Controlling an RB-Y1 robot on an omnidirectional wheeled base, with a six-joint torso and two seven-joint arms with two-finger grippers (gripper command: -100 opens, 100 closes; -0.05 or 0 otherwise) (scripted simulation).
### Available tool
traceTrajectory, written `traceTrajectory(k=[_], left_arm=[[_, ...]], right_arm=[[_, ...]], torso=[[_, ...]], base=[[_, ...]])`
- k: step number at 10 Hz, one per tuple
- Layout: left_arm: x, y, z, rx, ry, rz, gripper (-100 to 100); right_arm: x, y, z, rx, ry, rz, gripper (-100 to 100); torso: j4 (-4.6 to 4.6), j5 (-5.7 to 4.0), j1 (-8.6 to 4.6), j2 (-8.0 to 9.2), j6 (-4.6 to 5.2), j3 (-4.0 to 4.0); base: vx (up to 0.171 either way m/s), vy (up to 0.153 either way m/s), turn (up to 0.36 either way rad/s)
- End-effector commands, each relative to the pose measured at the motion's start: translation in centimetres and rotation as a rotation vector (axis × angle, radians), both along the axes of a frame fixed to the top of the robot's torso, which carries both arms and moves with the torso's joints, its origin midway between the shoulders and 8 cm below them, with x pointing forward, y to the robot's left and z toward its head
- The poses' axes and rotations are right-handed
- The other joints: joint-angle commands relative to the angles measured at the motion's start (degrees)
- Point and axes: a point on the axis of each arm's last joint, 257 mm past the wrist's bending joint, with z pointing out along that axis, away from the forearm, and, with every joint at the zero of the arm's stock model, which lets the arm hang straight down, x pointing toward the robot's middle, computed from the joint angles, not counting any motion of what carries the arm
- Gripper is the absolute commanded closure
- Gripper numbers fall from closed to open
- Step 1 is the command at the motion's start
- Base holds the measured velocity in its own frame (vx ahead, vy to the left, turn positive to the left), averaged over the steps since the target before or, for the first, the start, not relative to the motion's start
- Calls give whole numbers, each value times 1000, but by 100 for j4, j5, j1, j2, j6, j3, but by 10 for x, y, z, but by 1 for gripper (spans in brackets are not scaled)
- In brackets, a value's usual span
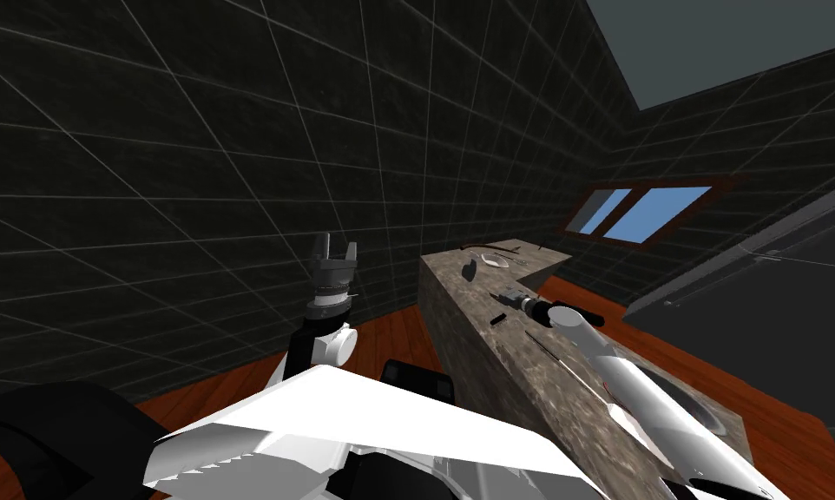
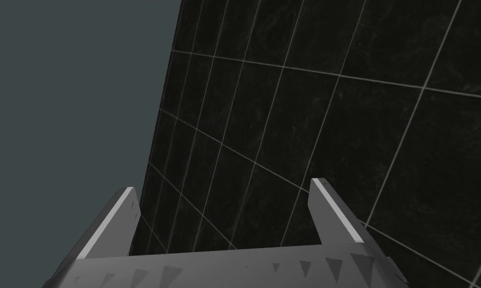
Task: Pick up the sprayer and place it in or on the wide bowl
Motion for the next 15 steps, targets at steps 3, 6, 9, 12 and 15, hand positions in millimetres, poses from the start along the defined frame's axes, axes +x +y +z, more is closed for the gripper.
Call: traceTrajectory(k=[3,6,9,12,15], left_arm=[[0,0,0,0,0,0,0],[0,0,0,0,0,0,0],[0,0,0,0,0,0,0],[0,0,0,0,0,0,0],[0,0,0,0,0,0,0]], right_arm=[[2,-12,7,101,40,-20,-100],[5,-19,17,183,56,-33,-100],[9,-24,30,278,63,-42,-100],[11,-25,34,313,62,-45,-100],[5,-32,33,299,76,-23,-100]], torso=[[0,0,3,0,-1,0],[-2,1,7,-8,0,-5],[-4,2,8,-20,-4,-11],[-4,3,16,-19,-3,-11],[-1,5,30,-5,9,-3]], base=[[37,-8,140],[57,-1,169],[83,-6,199],[61,8,102],[61,48,-121]])
